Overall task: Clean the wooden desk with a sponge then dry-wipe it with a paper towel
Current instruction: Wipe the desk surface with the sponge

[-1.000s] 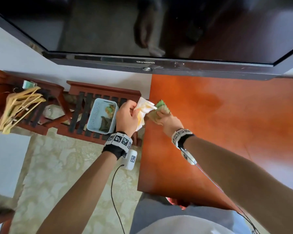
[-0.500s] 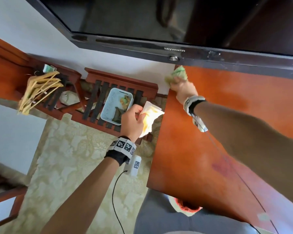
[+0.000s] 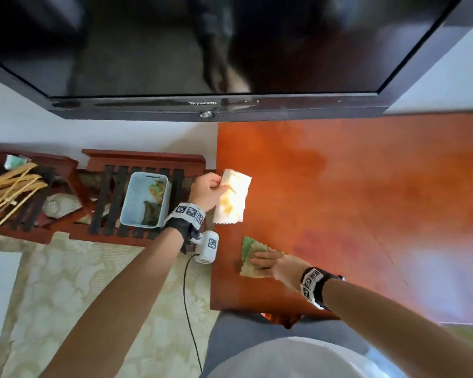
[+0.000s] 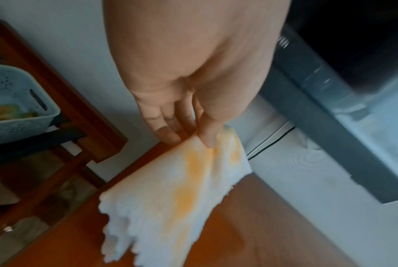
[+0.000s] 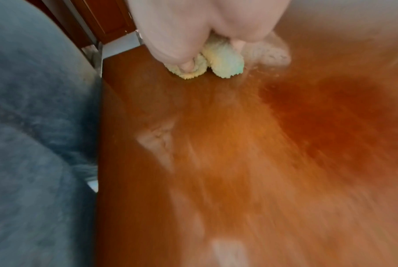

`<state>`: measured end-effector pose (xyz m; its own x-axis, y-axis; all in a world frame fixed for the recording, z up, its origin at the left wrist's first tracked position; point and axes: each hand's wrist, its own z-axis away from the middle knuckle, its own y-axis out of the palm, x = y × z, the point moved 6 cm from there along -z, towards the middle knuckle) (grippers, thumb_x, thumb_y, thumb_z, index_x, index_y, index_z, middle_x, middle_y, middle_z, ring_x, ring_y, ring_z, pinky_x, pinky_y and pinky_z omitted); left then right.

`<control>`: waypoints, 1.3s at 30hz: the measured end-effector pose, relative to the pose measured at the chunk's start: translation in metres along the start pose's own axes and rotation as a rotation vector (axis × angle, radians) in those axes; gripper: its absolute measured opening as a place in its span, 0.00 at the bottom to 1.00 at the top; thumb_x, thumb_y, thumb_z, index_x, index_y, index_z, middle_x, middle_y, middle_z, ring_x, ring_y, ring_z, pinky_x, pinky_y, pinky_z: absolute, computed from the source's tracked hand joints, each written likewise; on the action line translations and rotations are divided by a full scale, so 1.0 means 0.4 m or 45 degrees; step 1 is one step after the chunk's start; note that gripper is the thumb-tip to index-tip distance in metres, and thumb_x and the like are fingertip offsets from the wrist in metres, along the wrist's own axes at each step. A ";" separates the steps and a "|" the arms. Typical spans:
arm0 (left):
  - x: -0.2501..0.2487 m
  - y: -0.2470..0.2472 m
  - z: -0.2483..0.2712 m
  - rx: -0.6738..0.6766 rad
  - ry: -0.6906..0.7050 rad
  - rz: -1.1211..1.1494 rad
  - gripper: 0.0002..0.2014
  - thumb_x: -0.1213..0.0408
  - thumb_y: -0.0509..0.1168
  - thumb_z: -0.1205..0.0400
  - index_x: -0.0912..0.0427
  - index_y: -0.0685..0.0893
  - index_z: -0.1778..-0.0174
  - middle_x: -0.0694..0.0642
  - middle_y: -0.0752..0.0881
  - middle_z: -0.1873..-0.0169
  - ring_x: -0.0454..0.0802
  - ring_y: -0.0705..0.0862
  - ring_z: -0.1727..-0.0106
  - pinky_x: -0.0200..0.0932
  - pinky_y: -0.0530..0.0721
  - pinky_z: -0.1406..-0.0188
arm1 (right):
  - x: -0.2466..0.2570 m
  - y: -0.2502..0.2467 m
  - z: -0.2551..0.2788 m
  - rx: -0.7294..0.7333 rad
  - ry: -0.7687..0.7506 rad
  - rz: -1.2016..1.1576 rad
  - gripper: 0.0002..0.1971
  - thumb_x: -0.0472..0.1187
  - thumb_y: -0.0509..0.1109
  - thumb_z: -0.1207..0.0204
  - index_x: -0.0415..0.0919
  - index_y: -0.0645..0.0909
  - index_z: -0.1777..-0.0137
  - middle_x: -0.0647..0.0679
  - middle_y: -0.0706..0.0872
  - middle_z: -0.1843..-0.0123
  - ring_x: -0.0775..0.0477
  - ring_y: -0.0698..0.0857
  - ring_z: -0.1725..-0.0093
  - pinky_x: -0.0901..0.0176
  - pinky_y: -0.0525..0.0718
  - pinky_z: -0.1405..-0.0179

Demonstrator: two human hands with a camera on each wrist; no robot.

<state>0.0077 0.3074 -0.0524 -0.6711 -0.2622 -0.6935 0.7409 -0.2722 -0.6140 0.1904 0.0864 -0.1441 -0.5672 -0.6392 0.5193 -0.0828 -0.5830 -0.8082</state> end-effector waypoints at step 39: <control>0.049 0.265 -0.021 0.206 0.390 -0.855 0.29 0.66 0.48 0.08 0.50 0.47 0.10 0.48 0.43 0.11 0.54 0.44 0.10 0.58 0.57 0.13 | -0.195 -0.094 0.093 -0.217 0.487 -0.048 0.34 0.27 0.69 0.30 0.54 0.78 0.26 0.57 0.64 0.15 0.50 0.60 0.15 0.47 0.81 0.30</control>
<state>0.0732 0.2810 -0.1342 -0.9217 0.2704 -0.2780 0.1463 -0.4215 -0.8949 0.2681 0.1397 -0.1439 -0.8218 -0.3680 0.4349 -0.2256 -0.4907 -0.8416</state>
